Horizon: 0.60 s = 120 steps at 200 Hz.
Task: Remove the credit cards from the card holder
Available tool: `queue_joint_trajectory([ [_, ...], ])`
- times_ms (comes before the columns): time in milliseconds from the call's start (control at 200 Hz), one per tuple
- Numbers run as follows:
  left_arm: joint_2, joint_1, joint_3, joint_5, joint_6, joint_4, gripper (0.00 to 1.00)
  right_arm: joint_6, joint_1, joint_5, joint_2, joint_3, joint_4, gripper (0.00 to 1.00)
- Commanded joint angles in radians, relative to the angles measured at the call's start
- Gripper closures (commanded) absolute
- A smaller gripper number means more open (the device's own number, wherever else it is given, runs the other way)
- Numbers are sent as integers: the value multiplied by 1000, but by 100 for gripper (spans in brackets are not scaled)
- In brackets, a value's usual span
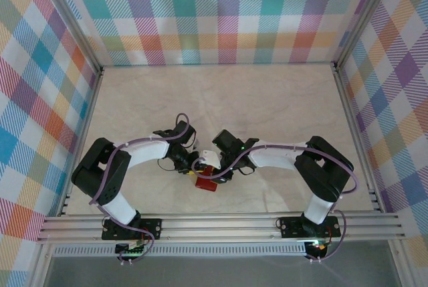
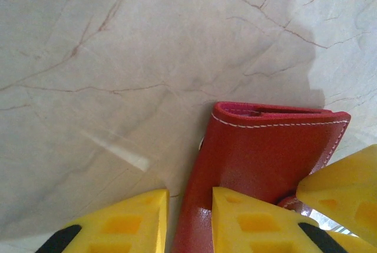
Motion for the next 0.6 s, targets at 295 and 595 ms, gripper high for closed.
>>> queue_joint_trajectory([
  [295, 39, -17, -41, -43, -16, -37, 79, 3, 47, 45, -19, -57, 101, 80],
  [595, 61, -18, -61, -55, -32, -34, 82, 79, 47, 43, -122, -175, 279, 85],
])
